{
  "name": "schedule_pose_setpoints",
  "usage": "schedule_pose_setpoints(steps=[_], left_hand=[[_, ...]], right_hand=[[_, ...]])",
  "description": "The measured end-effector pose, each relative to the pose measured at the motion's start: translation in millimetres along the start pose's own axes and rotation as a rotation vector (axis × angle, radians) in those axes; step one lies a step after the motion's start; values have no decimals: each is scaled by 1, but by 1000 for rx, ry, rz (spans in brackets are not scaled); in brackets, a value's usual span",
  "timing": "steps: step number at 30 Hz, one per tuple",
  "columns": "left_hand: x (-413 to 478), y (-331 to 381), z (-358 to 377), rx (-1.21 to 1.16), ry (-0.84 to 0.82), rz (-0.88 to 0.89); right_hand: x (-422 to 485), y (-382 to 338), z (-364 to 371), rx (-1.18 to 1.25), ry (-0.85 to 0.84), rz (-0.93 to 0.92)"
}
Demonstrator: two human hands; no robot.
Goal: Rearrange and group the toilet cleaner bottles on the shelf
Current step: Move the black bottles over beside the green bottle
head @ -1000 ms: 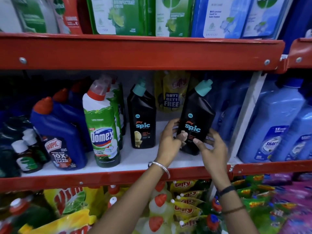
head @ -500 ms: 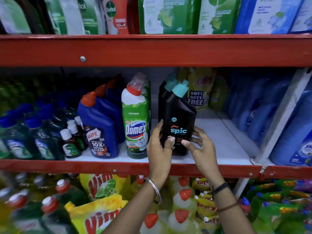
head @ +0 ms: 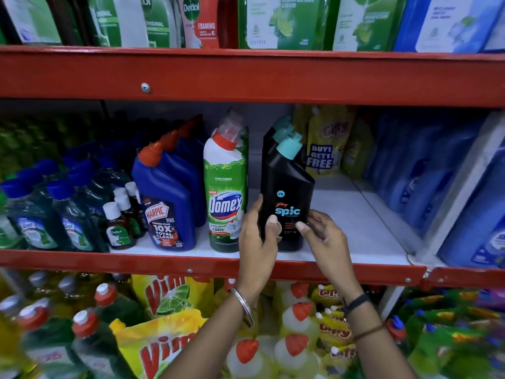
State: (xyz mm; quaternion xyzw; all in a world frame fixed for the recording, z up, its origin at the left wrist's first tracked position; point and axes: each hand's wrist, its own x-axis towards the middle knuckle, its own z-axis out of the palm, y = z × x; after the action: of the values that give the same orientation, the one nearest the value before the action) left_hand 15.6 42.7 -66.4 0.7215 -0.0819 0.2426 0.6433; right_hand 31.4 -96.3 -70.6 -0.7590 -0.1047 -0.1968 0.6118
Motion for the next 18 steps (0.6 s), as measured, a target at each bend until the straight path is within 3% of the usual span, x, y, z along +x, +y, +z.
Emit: schedule_pose_setpoints(steps=[7,18], left_hand=[[-6,17,-14,-84,-154,-29],[3,5,-23,-68,-164,-56]], right_hand=[[-10,-1,3,137,46,37],[-12,-3,9,154,62,29]])
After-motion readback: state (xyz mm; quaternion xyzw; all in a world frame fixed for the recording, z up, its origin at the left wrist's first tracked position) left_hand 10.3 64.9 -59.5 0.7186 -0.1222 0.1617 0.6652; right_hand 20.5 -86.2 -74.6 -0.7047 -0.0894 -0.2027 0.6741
